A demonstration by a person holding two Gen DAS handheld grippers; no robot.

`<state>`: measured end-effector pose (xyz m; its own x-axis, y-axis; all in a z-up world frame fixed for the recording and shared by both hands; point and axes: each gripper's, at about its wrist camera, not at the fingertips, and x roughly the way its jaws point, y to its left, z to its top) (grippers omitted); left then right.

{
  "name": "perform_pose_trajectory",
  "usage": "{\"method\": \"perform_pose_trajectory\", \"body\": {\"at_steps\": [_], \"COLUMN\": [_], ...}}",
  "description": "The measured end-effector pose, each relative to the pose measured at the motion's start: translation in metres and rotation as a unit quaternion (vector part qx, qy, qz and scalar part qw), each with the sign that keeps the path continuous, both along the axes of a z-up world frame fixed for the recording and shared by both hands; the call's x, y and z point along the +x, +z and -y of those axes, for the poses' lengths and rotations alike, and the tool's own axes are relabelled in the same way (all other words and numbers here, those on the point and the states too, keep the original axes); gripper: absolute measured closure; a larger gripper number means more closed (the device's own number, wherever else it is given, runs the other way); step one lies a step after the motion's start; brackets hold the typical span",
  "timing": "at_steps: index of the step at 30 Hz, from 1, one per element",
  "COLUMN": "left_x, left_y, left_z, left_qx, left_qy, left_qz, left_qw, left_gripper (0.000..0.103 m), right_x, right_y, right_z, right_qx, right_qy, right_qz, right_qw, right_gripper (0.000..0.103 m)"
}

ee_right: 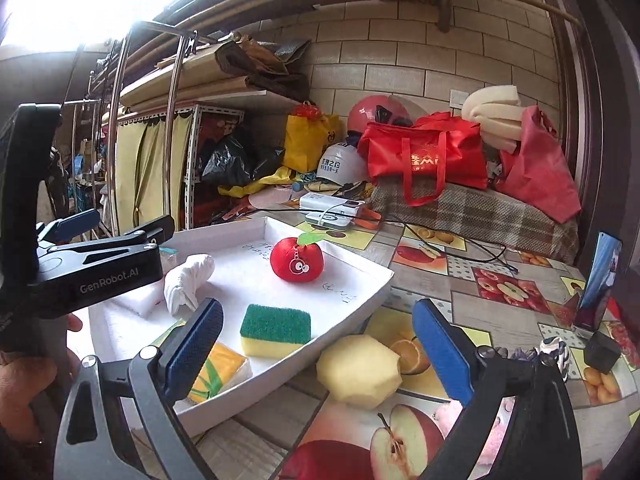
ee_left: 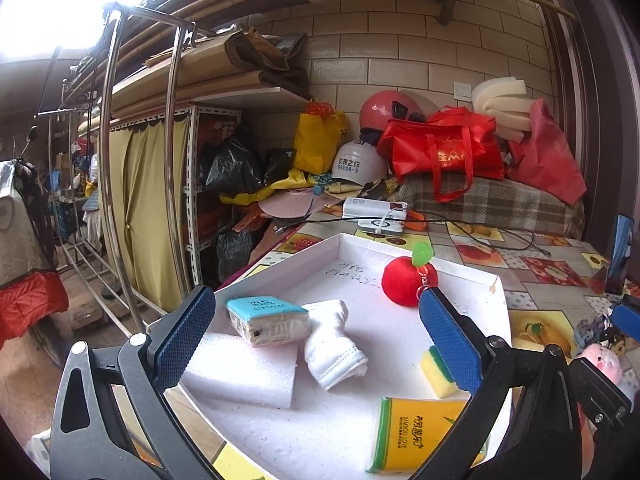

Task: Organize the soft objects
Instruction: 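Move both tools back toward the pink plush and foam sheet, then grasp the pink plush ball with the left tool while the right tool grasps the white foam sheet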

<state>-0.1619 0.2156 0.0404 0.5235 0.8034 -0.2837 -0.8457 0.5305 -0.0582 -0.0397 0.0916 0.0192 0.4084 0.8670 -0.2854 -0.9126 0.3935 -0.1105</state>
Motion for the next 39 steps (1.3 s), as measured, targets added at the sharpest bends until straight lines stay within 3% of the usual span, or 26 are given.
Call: {"method": "perform_pose_trajectory", "body": {"at_steps": [2, 5, 10, 14, 19, 24, 27, 29, 35, 39], "left_x": [0.014, 0.037, 0.065, 0.078, 0.086, 0.102, 0.116, 0.125, 0.161, 0.200], "left_y": [0.000, 0.000, 0.003, 0.004, 0.003, 0.001, -0.002, -0.003, -0.013, -0.026], "left_z": [0.018, 0.047, 0.082, 0.094, 0.096, 0.103, 0.105, 0.108, 0.131, 0.141], "left_qx": [0.004, 0.013, 0.007, 0.004, -0.009, -0.012, -0.025, -0.031, -0.039, -0.058], "left_qy": [-0.038, -0.111, -0.202, -0.215, -0.222, -0.251, -0.269, -0.287, -0.358, -0.369], "left_qz": [-0.014, -0.029, -0.035, -0.040, -0.045, -0.069, -0.083, -0.096, -0.159, -0.219], "left_qw": [0.9992, 0.9933, 0.9788, 0.9757, 0.9739, 0.9656, 0.9593, 0.9525, 0.9192, 0.9013], "left_gripper": [0.000, 0.000, 0.000, 0.000, 0.000, 0.000, 0.000, 0.000, 0.000, 0.000], "right_x": [0.016, 0.042, 0.083, 0.111, 0.108, 0.097, 0.093, 0.096, 0.141, 0.152], "right_y": [0.001, 0.001, -0.008, -0.022, -0.036, -0.049, -0.054, -0.053, -0.045, -0.043], "right_z": [0.021, 0.052, 0.089, 0.099, 0.087, 0.067, 0.063, 0.073, 0.123, 0.130], "right_qx": [0.005, -0.007, -0.083, -0.148, -0.204, -0.250, -0.270, -0.265, -0.210, -0.193], "right_qy": [-0.004, -0.021, 0.018, 0.045, 0.084, 0.122, 0.099, 0.096, 0.028, 0.021], "right_qz": [-0.022, -0.034, -0.076, -0.131, -0.128, -0.130, -0.113, -0.112, -0.187, -0.211], "right_qw": [1.000, 0.999, 0.993, 0.979, 0.967, 0.952, 0.951, 0.953, 0.959, 0.958], "right_gripper": [0.001, 0.000, 0.000, 0.000, 0.000, 0.000, 0.000, 0.012, 0.012, 0.011]}}
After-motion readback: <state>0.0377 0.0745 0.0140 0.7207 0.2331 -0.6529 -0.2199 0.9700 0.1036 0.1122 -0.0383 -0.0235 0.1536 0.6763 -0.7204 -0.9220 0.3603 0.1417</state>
